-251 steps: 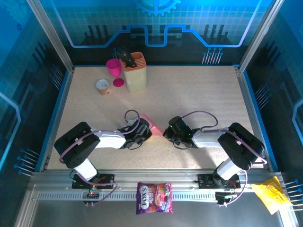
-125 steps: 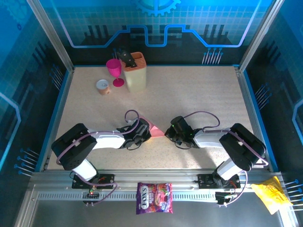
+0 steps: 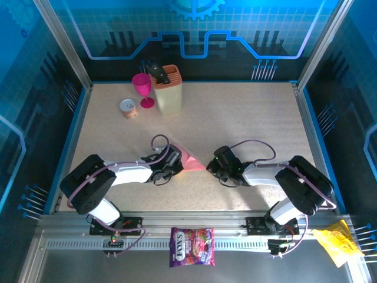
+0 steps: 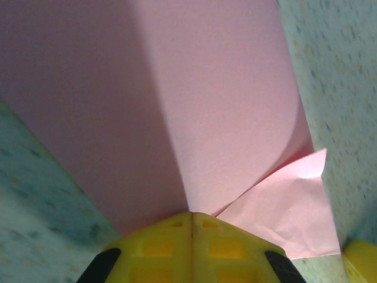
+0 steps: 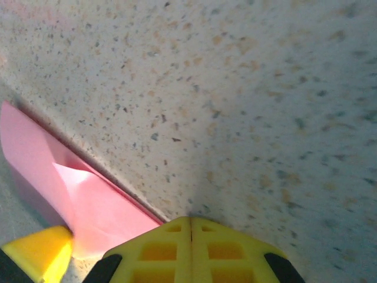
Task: Fold a paper plane with a square sheet of paper (pick it up from the middle)
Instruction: Third fold the triangle at the center of the table, then fourth fold the wing at the center of the table.
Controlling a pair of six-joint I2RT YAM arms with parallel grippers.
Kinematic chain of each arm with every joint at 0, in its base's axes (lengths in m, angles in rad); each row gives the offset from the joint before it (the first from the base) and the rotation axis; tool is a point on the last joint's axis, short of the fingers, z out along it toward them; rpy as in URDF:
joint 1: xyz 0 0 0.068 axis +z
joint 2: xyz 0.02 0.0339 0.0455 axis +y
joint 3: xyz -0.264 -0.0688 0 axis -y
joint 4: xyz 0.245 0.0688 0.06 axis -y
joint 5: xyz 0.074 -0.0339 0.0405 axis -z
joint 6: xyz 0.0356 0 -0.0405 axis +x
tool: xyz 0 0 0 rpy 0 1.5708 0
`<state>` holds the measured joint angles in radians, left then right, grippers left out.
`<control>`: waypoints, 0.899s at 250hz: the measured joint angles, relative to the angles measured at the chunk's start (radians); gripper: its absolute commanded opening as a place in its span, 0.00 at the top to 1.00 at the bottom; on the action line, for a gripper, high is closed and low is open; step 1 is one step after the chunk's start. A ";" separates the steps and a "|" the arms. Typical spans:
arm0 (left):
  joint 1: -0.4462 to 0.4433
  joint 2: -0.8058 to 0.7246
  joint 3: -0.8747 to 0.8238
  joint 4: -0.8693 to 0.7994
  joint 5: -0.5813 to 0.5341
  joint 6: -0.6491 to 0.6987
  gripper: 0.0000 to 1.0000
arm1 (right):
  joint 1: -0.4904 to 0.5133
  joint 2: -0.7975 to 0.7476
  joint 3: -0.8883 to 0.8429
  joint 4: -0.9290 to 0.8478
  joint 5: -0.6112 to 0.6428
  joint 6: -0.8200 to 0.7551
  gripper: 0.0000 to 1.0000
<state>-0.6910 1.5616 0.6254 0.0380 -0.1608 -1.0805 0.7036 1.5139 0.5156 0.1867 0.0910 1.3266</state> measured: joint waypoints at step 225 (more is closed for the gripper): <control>0.096 0.130 0.072 0.155 0.273 0.408 1.00 | -0.073 -0.333 0.595 -0.883 0.054 -0.496 0.12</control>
<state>-0.5953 1.6917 0.6979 0.1928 0.1123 -0.6724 0.6308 1.1805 1.1107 -0.6968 0.1452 0.8310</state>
